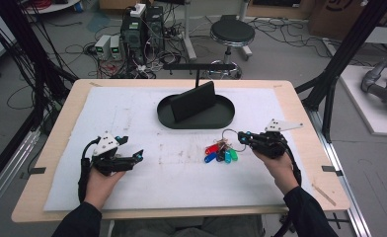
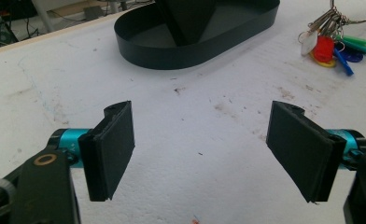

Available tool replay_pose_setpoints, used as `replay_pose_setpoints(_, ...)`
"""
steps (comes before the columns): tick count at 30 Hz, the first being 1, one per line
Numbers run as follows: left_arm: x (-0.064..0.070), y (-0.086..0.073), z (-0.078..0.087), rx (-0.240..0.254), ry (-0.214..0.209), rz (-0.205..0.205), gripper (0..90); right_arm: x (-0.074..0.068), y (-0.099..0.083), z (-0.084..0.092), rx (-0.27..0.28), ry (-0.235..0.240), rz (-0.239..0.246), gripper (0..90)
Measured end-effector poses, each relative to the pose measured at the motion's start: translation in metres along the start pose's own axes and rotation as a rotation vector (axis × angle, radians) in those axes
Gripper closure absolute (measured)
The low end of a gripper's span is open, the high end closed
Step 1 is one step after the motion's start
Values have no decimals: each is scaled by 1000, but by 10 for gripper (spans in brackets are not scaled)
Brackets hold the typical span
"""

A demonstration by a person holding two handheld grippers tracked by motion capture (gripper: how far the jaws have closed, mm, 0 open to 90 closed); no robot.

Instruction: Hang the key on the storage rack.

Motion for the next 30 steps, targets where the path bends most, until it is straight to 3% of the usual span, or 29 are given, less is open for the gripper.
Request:
replay_pose_setpoints(13, 0, -1, -1, -1, -1, 2, 235, -3, 24, 7, 25, -2, 60, 876)
replay_pose_setpoints(30, -3, -4, 4, -1, 5, 9, 235, 2, 58, 15, 75, -4, 96, 876)
Point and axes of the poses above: each handheld gripper's, and its own axes: z roughly backward along the jaws, y roughly out of its top, x roughly to its right, the point moved 9 cm from there along -z, roughly forward along the jaws, and after that the axes turned 8 degrees about y, right-handed, at the moved point
